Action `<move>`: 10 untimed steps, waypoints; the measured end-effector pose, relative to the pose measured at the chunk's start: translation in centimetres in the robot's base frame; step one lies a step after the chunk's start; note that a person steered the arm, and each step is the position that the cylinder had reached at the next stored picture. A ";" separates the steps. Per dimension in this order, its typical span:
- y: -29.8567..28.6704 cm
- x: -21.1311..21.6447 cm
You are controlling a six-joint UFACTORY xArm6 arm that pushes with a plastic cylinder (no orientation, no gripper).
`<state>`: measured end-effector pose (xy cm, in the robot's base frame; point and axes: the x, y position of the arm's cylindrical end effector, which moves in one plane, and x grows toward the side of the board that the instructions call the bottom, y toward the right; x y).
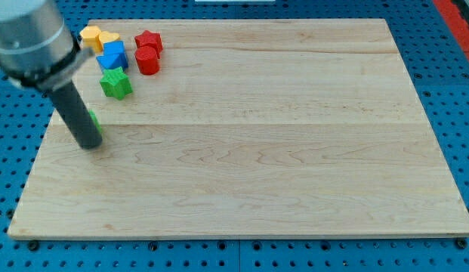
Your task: Move the green circle into the green star
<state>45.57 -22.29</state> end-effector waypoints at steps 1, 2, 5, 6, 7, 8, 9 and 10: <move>-0.4 -1.7; 3.2 4.1; -3.2 1.5; -6.6 -1.3; -6.6 -6.7; -4.8 -10.1; -6.5 -10.1; -8.1 -9.4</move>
<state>36.13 -30.42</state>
